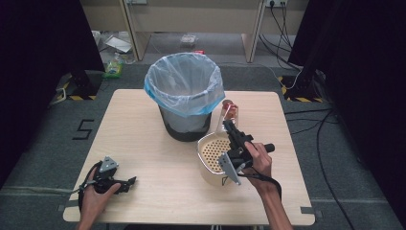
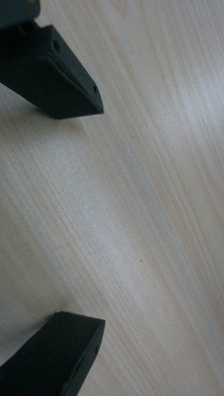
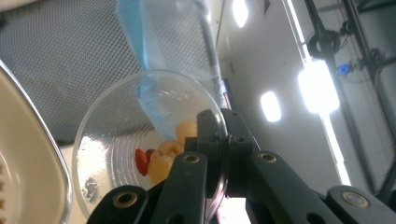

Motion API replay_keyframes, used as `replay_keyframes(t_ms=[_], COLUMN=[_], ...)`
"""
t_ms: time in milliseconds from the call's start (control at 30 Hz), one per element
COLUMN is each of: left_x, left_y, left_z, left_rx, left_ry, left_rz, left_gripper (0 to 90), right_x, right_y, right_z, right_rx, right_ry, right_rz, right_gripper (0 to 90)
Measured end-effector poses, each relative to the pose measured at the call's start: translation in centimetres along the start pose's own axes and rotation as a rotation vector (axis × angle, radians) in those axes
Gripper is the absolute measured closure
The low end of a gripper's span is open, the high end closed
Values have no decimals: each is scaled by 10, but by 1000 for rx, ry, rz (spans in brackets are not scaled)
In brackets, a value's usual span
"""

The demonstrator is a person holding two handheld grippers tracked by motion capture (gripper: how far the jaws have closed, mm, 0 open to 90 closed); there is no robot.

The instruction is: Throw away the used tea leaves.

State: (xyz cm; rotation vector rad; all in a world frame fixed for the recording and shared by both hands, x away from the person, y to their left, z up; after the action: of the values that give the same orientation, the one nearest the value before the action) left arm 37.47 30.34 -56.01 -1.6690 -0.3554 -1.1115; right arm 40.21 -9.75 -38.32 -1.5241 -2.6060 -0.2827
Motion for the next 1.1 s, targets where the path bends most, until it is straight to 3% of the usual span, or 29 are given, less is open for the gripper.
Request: replay_keyframes(t_ms=[67,100,200,367,400,567,633,733,767,800,867,900,967,1000,1067,1100], left_x=[0,0,0,0,0,0,0,0,0,0,0,0,0,0,0,0], left_y=[0,0,0,0,0,0,0,0,0,0,0,0,0,0,0,0], left_z=[0,0,0,0,0,0,0,0,0,0,0,0,0,0,0,0], left_rx=[2,1,3,2,1,-3,-2,-1,0,-1,-1,0,-1,-3,-1,-3], left_ry=[1,0,1,1,0,0,0,1,1,0,-2,0,-3,-2,1,-1], left_rz=[-3,-1,-3,-2,-1,0,0,-1,-1,-1,-3,-2,-3,-1,-1,-1], left_gripper=[0,0,0,0,0,0,0,0,0,0,0,0,0,0,0,0], right_x=[2,1,-4,-1,-3,-7,-3,-1,7,7,-1,-2,-1,-2,2,-1], right_y=[-2,0,1,-1,0,1,-1,1,-2,-2,3,2,1,-1,-4,-2], right_z=[4,7,10,7,9,13,11,13,11,11,17,19,20,20,16,16], right_rx=[-3,11,11,-2,4,4,-3,-9,-16,-16,10,5,9,4,-13,-8], right_ry=[-3,-39,-23,-72,-52,-65,-51,-74,-77,-77,-81,-67,-101,-82,-101,-97], right_rz=[-9,2,19,10,15,29,8,14,-22,-22,23,18,8,20,-6,12], right_gripper=[880,880,880,880,880,880,880,881,881,881,882,881,882,882,883,882])
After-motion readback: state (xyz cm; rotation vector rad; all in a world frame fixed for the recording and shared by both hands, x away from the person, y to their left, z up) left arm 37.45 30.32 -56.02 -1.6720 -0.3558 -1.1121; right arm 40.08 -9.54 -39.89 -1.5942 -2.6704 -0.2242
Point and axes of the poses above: each handheld gripper's, and its own axes: y roughly forward along the jaws, x roughly out of its top, z roughly to its left, the point moved 5 cm from there along y, roughly forward along the jaws, and after that the axes turned 7 degrees about -z, right-handed, at the moved point
